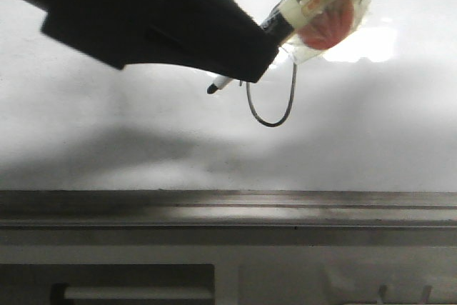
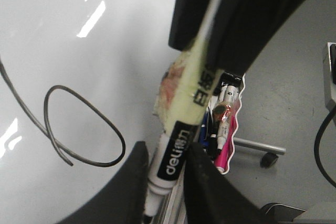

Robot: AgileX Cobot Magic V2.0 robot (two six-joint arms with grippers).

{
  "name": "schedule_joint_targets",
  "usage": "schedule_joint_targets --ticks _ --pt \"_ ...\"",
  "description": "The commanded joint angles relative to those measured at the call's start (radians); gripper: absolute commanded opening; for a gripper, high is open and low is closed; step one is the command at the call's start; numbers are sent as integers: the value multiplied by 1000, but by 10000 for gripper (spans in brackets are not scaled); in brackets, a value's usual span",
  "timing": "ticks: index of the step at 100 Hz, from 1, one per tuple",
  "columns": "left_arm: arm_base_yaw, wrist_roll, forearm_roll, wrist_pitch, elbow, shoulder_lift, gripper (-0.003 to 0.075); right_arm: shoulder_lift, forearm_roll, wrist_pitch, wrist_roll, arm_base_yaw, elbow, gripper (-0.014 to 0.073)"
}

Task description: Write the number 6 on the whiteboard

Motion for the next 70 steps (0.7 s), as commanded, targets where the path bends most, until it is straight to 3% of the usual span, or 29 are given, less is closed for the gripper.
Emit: schedule_joint_targets --ticks 1,9,24,31,39,52,70 --pt "-5 -11 -35 -38 -32 -19 -20 -9 51 -18 -14 1 -34 -40" --pt "-5 -11 -37 -41 -32 -19 -20 -9 51 -7 -14 1 -34 43" --pt "-5 -11 -46 -61 -32 -19 -20 -9 51 -27 -14 1 -32 465" --pt "0 -24 -46 -69 -32 -25 -20 -14 51 -49 -14 1 -32 580" --pt "20 -75 -46 -82 -20 -45 -20 -39 33 -55 -14 -11 -32 575" --pt "51 -168 -72 -196 43 -136 -20 -122 -7 -57 -14 -69 4 493" --pt "65 -172 -382 -364 160 -314 -20 -299 -12 -190 -14 -145 114 418"
